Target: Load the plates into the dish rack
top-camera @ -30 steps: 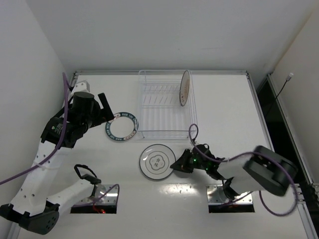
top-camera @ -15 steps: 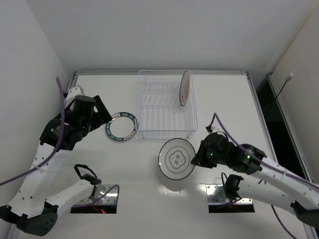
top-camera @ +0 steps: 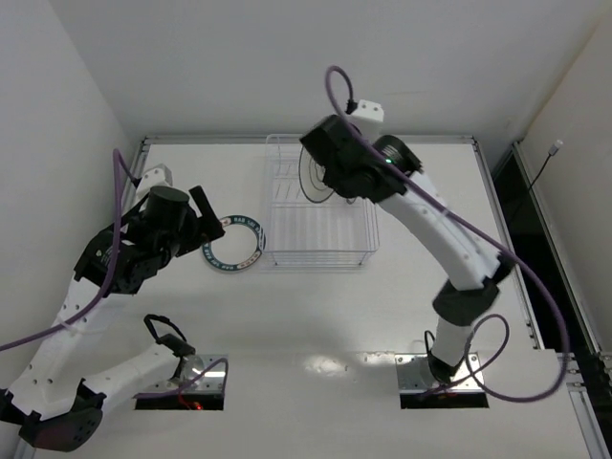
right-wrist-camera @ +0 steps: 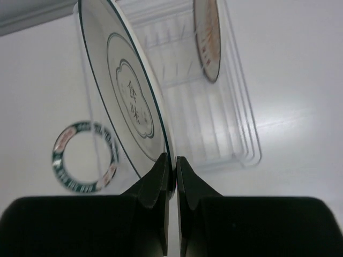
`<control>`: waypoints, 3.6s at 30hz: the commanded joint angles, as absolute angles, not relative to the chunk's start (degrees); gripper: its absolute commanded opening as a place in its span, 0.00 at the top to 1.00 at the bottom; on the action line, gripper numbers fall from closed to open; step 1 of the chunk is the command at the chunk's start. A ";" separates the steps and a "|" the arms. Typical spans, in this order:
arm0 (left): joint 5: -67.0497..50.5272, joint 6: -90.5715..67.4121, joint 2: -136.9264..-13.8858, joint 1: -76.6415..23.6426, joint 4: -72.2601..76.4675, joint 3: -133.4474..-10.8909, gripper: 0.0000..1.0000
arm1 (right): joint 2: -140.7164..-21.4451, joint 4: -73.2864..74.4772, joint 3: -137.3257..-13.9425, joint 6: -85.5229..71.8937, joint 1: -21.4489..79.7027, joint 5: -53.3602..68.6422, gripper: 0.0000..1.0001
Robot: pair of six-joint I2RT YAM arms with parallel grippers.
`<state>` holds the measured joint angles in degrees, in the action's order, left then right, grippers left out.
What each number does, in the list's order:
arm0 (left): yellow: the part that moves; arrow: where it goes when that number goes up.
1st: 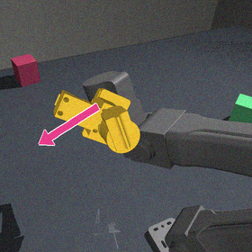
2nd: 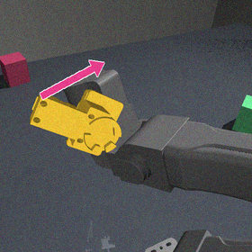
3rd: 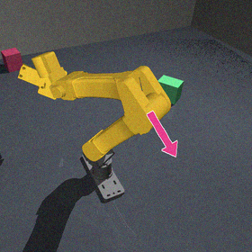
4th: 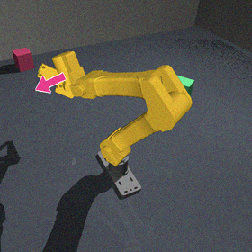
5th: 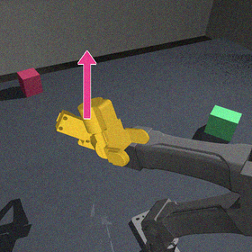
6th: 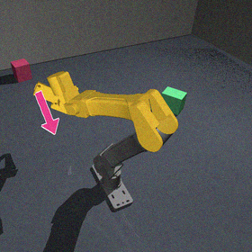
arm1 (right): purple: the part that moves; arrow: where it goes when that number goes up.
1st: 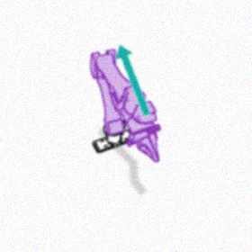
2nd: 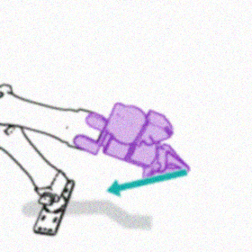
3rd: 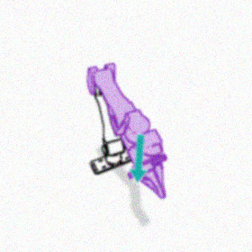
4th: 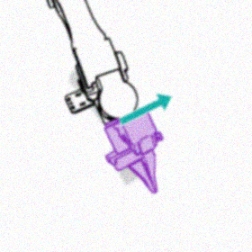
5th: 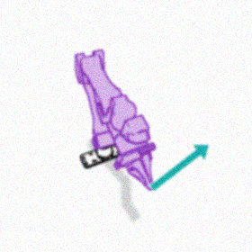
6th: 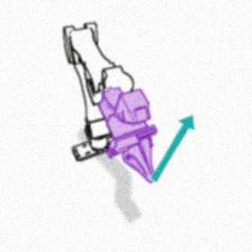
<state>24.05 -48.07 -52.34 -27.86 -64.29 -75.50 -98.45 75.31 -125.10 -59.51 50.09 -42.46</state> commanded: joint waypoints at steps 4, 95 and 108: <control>26.27 -45.62 -54.57 -29.70 -67.23 -80.94 0.00 | -113.46 75.36 -137.37 -49.06 43.52 -55.90 1.00; 12.49 -56.42 -54.32 -13.28 -42.03 -50.46 0.00 | -92.48 54.76 -109.09 -34.19 30.94 0.86 0.00; -9.32 -65.13 -60.90 0.70 -4.86 -28.05 0.00 | -78.23 51.24 -93.79 -28.65 29.88 19.50 0.00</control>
<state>-3.29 -62.02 -58.65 0.10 -18.46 -29.50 -81.87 53.54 -94.72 -30.35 30.44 14.76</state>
